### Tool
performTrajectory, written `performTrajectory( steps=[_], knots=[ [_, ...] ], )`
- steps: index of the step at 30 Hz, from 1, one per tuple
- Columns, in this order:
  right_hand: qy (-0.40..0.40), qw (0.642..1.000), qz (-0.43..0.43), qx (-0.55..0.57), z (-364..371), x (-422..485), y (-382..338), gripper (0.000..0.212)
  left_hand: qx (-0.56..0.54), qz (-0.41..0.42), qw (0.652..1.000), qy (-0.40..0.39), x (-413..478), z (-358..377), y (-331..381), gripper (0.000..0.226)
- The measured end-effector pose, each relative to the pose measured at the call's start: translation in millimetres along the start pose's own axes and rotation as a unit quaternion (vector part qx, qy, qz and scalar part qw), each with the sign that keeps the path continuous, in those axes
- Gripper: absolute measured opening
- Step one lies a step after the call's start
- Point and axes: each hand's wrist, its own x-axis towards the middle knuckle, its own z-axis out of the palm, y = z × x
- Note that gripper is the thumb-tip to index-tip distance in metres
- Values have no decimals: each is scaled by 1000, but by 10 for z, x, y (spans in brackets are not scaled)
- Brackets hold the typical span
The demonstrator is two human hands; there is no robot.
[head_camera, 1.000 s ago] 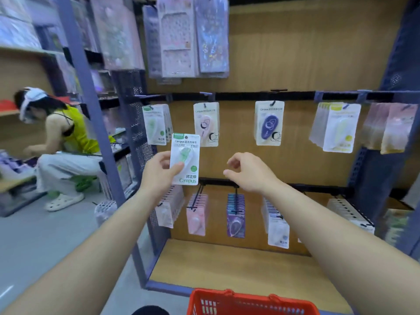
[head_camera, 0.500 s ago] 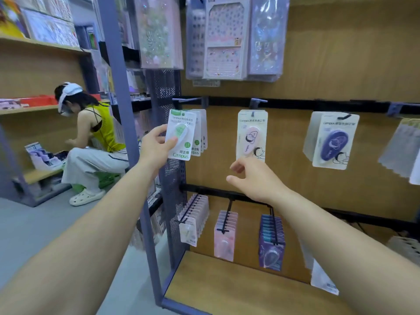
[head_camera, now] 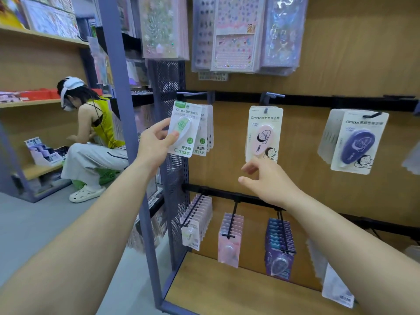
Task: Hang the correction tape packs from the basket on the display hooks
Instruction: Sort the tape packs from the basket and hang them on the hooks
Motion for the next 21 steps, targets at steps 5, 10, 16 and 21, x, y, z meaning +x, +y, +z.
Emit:
performTrajectory(
  steps=[5,10,16,21],
  knots=[
    [-6,1000,0,-10,23,-58,28,31,-2,10,1000,4,8,57,47,41],
    [-13,1000,7,-17,41,-115,48,30,15,9,1000,9,-26,92,33,38],
    [-16,1000,13,-13,71,-137,86,29,48,14,998,31,-6,127,5,34],
    [-20,999,14,-28,95,-149,83,31,57,-17,997,57,86,249,-37,37]
  ],
)
